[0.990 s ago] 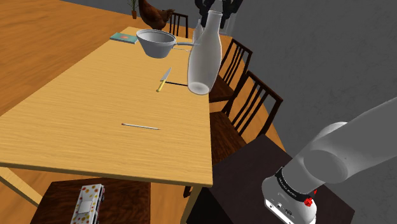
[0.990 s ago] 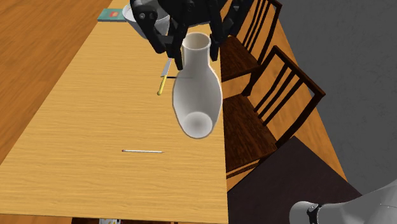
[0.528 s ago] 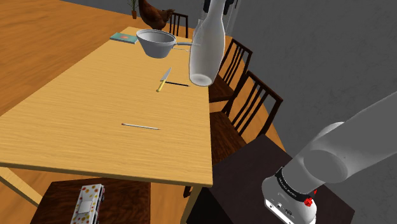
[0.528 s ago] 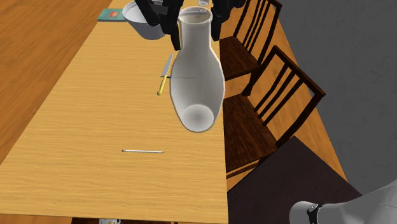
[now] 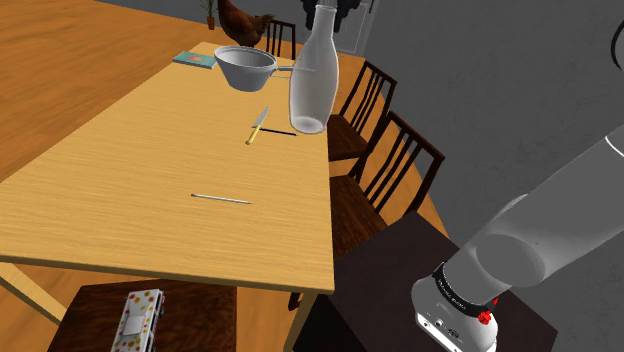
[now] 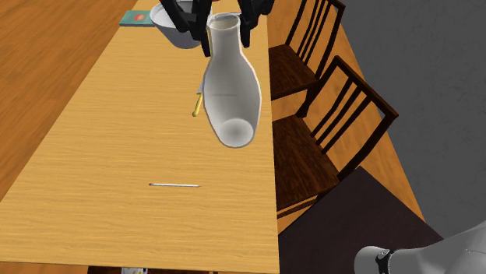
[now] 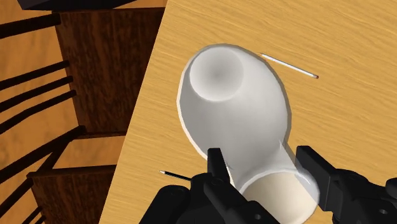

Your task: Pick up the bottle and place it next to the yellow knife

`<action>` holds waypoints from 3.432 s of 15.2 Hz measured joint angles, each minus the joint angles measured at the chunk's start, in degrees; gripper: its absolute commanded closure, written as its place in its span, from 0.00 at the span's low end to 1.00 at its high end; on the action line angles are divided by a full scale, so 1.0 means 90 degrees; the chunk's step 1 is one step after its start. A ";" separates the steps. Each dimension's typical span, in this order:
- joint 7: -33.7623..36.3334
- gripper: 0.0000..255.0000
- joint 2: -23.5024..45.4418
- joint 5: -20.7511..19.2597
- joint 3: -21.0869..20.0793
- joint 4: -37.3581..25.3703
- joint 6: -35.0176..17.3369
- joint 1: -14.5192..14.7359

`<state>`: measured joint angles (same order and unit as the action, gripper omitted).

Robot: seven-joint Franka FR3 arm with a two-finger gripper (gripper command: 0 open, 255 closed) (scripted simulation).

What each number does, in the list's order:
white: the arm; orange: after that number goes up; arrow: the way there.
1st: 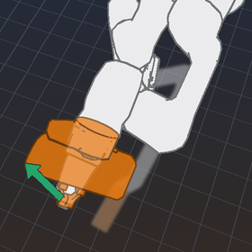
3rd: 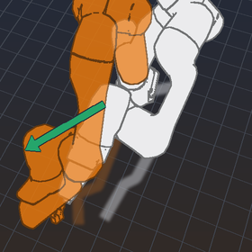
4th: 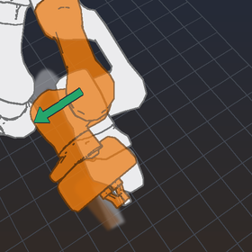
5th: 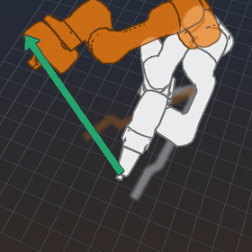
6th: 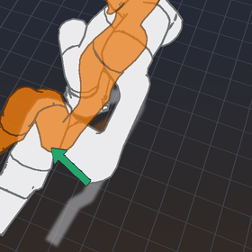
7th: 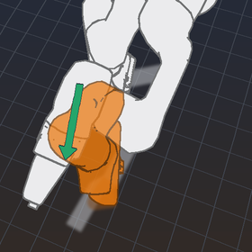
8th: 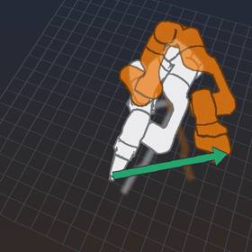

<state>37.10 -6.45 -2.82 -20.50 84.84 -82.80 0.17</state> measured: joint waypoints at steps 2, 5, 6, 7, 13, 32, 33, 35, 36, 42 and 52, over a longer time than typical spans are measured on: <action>-0.0032 1.00 0.0195 -0.0066 0.0016 0.0054 -0.0240 -0.0026; -0.0122 1.00 0.0569 -0.0186 0.0069 0.0152 -0.0696 -0.0084; -0.0146 1.00 0.0677 -0.0220 0.0084 0.0161 -0.0810 -0.0100; -0.0155 1.00 0.0802 -0.0262 0.0093 0.0160 -0.0928 -0.0108; -0.0243 1.00 0.1799 -0.0576 0.0175 -0.0237 -0.1489 -0.0147; -0.0320 1.00 0.3615 -0.1076 0.0394 -0.0730 -0.2759 -0.0136; -0.0303 1.00 0.3599 -0.1079 0.0395 -0.0611 -0.2860 -0.0144; -0.0298 1.00 0.3618 -0.1089 0.0404 -0.0469 -0.3021 -0.0163; -0.0289 1.00 0.3647 -0.1100 0.0411 -0.0427 -0.3092 -0.0165; -0.0257 1.00 0.3645 -0.1113 0.0415 -0.0237 -0.3278 -0.0173; -0.0265 0.00 0.3631 -0.1104 0.0409 -0.0322 -0.3188 -0.0165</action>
<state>34.72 26.23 -12.75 -16.82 81.95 -111.49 -1.31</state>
